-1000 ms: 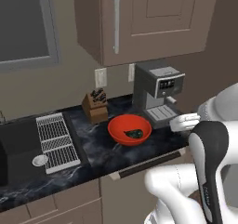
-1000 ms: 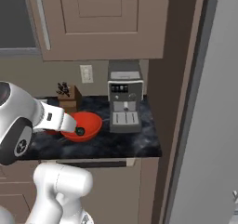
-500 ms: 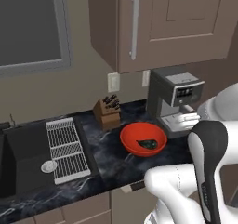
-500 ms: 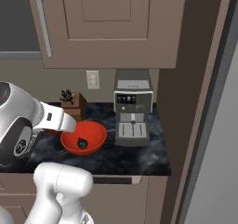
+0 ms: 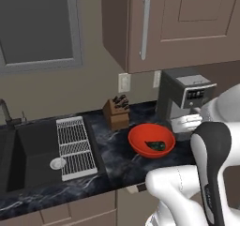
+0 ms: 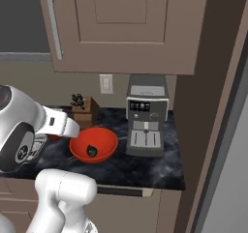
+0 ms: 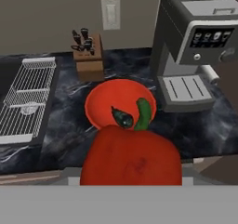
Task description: Take the bell pepper, eggplant, and eggplant from the freezer and place them in the bowl on the counter.
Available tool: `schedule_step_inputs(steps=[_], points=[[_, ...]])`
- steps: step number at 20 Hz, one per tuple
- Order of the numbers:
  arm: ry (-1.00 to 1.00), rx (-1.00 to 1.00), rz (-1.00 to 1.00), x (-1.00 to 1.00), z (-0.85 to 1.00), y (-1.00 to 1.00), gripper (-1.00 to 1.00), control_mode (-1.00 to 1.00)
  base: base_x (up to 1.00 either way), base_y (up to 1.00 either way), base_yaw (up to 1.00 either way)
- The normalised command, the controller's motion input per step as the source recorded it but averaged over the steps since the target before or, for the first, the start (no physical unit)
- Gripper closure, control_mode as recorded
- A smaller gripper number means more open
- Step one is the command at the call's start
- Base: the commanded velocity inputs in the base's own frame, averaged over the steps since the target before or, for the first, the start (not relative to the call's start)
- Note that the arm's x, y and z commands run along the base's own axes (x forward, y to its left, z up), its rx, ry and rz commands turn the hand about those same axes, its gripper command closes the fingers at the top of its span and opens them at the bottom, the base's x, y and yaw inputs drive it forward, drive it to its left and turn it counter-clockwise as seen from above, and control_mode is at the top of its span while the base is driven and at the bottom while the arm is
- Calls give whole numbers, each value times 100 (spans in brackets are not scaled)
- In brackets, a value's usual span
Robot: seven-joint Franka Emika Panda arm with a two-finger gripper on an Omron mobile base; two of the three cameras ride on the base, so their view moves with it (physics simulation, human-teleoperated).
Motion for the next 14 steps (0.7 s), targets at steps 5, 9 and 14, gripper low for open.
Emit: schedule_step_inputs(steps=[5,9,14], points=[[1,0,5,27,-28,7,100,-100,15,10,3],[8,0,5,49,-65,6,100,-100,0,0,0],[6,0,3,51,-78,0,100,-100,0,0,0]])
